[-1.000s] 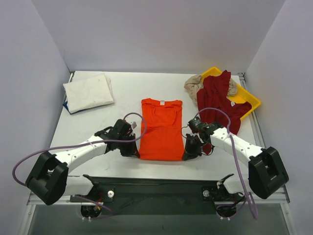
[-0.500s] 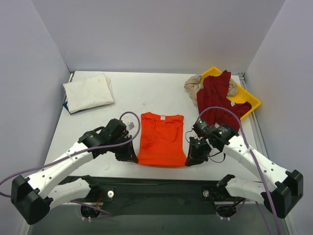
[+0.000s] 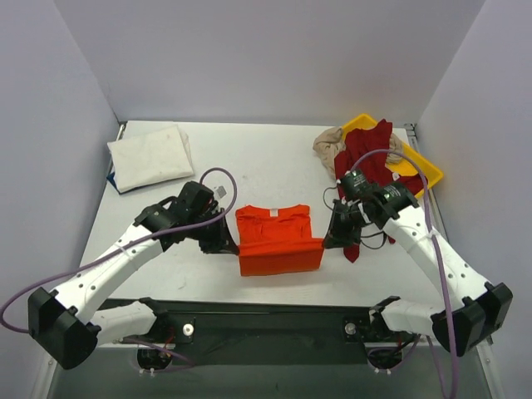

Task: Fold and stack the t-shirts
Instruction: Fold the long partially folded tshirt into a neat square

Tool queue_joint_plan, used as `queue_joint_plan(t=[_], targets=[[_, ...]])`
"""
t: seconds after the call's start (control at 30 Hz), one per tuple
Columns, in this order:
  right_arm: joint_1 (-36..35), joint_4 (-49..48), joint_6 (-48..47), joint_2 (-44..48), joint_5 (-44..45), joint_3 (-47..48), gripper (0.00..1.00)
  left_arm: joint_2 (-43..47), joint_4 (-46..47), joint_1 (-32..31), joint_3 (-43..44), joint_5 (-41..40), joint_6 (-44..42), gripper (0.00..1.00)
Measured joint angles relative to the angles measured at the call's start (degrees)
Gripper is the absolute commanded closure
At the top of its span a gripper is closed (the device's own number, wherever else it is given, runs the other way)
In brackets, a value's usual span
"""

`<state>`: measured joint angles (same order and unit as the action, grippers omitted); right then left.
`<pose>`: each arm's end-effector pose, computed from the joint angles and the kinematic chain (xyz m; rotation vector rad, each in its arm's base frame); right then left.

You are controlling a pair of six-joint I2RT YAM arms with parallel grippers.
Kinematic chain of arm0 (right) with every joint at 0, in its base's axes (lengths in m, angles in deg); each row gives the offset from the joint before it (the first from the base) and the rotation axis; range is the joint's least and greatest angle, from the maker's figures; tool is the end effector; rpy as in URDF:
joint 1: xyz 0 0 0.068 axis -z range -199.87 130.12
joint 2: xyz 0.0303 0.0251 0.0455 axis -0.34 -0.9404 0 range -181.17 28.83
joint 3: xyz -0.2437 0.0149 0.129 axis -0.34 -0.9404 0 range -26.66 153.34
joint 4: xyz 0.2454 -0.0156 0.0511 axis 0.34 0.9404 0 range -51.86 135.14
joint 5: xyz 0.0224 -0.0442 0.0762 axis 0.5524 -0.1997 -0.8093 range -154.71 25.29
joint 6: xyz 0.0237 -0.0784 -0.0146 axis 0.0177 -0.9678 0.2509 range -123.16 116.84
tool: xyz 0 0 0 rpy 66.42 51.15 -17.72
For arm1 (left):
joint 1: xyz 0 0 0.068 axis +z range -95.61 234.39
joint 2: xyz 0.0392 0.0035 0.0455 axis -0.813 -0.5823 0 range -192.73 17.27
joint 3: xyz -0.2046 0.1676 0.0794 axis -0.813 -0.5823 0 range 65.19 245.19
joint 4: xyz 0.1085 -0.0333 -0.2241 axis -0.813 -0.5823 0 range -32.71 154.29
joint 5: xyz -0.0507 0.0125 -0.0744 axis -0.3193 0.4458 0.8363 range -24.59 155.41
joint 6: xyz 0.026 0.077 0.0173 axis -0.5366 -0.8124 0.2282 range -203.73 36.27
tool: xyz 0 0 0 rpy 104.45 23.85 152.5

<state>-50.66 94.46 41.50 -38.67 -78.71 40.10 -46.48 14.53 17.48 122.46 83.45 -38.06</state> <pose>0.1894 0.1332 0.2963 0.2317 2.7248 0.7599 0.1628 -0.1503 0.2678 -0.0785 2.7692 -0.8843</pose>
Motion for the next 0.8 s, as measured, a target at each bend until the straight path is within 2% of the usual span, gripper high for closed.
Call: queue_joint_plan(t=[0.17,0.63,0.8], targets=[[4.7,-0.87,-4.66,-6.93,0.92,5.2,1.0,-4.68,5.64,2.67,0.5,0.59,-0.94,1.0],[8.66,-2.97,-14.08,-23.96,3.69,21.09,1.0,-14.21,16.2,10.14,2.16,5.03,-3.06,1.0],[9.51,-3.48,-16.72,-32.61,3.74,28.44,1.0,-17.84,18.6,12.72,3.8,6.16,-4.28,1.0]])
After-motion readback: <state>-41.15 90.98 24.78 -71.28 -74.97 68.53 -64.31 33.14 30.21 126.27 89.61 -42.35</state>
